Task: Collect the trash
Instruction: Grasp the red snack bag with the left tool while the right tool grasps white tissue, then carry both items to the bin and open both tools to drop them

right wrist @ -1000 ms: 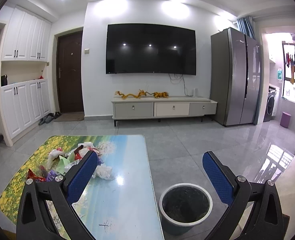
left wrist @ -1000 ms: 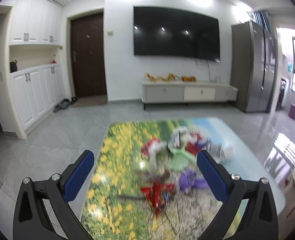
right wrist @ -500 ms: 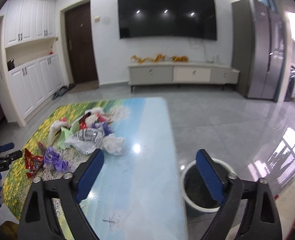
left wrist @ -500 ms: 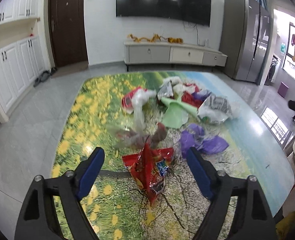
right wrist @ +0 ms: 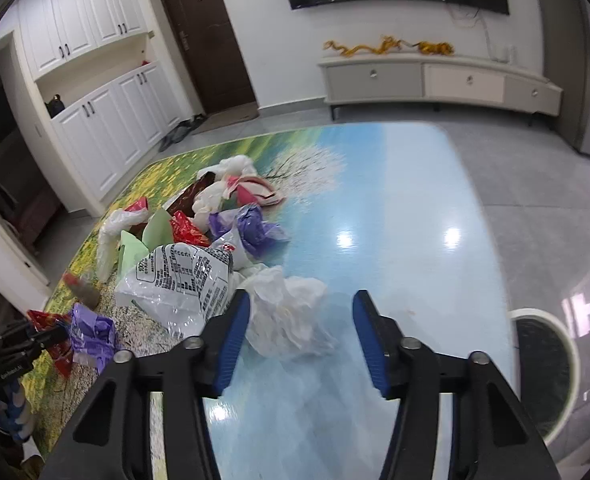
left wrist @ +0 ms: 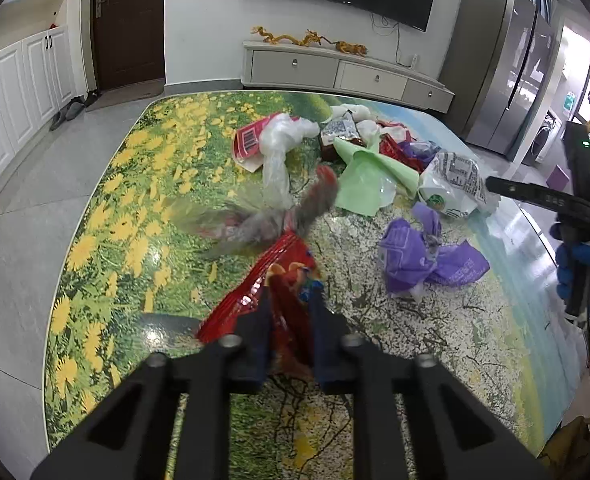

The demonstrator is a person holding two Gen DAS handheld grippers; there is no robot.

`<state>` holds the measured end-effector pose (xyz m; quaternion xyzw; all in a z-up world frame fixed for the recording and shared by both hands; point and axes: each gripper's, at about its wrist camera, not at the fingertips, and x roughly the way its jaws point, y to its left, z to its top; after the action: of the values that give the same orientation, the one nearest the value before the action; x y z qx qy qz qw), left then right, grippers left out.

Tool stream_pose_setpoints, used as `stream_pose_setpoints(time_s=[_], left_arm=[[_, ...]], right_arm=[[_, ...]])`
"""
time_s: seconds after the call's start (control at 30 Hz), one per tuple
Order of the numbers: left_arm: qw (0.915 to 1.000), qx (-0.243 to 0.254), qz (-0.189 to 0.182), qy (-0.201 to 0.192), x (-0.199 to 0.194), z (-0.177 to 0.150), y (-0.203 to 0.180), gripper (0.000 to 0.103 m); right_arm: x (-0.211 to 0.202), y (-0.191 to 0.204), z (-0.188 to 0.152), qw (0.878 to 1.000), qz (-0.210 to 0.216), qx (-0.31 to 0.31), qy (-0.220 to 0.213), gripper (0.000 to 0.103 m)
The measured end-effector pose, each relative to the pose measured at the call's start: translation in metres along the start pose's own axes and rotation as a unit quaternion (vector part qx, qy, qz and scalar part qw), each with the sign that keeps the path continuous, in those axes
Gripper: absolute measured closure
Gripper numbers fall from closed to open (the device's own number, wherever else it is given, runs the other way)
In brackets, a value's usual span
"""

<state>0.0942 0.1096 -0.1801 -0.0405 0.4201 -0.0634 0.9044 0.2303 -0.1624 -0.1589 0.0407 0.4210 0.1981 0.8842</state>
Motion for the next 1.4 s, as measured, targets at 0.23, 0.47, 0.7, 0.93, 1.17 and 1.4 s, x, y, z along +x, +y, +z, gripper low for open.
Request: stream_pose_setpoints(time_s=[0.23, 0.47, 0.7, 0.93, 1.17, 1.4], left_arm=[[0.9997, 0.009, 0.003, -0.024, -0.028, -0.005, -0.006, 0.095], [0.9983, 0.017, -0.001, -0.056, -0.068, -0.009, -0.018, 0.095], [0.9954, 0.045, -0.014, -0.084, -0.103, 0.004, -0.052, 0.095], [0.9879, 0.115, -0.052, -0.091, -0.114, 0.034, -0.127, 0.095], [0.9707, 0.201, -0.112, -0.070, -0.086, 0.075, -0.248, 0.095], [0.9535, 0.261, -0.150, -0.019, -0.004, 0.104, -0.362, 0.094]], right_arm=[[-0.006, 0.003, -0.011, 1.000, -0.011, -0.005, 0.000, 0.099], [-0.063, -0.001, -0.038, 0.999, -0.024, 0.005, -0.036, 0.100], [-0.134, -0.013, -0.070, 0.996, -0.030, 0.028, -0.082, 0.100], [-0.208, -0.057, -0.090, 0.985, -0.077, 0.064, -0.143, 0.100], [-0.234, -0.117, -0.101, 0.971, -0.145, 0.110, -0.156, 0.100], [-0.213, -0.179, -0.103, 0.962, -0.191, 0.153, -0.125, 0.098]])
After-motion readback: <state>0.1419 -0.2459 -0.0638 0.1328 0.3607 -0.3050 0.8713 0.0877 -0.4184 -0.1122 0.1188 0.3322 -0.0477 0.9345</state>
